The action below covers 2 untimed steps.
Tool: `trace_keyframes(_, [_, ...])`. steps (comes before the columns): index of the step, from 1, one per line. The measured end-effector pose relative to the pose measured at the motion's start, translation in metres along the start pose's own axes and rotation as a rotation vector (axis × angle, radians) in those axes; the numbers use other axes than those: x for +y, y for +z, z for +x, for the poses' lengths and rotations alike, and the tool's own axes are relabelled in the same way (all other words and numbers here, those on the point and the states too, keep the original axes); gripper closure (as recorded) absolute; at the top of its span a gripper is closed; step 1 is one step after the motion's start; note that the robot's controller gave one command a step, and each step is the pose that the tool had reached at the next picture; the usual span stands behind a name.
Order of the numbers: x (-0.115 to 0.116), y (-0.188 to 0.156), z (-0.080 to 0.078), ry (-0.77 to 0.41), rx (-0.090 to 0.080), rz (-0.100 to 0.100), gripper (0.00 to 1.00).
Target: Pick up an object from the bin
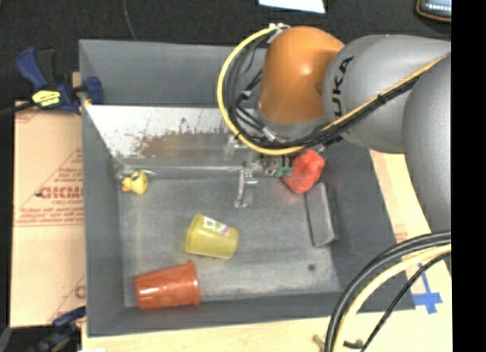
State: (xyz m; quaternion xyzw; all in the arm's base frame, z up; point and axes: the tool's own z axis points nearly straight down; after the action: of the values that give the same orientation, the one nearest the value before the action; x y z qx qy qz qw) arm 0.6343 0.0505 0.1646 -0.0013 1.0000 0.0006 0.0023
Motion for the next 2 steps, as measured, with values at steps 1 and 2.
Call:
trace_keyframes(1, [0.065,0.020,0.096,0.057,0.002,-0.001,0.00])
trace_keyframes(2, [0.041,0.021,0.092,-0.091,-0.006,0.003,0.00])
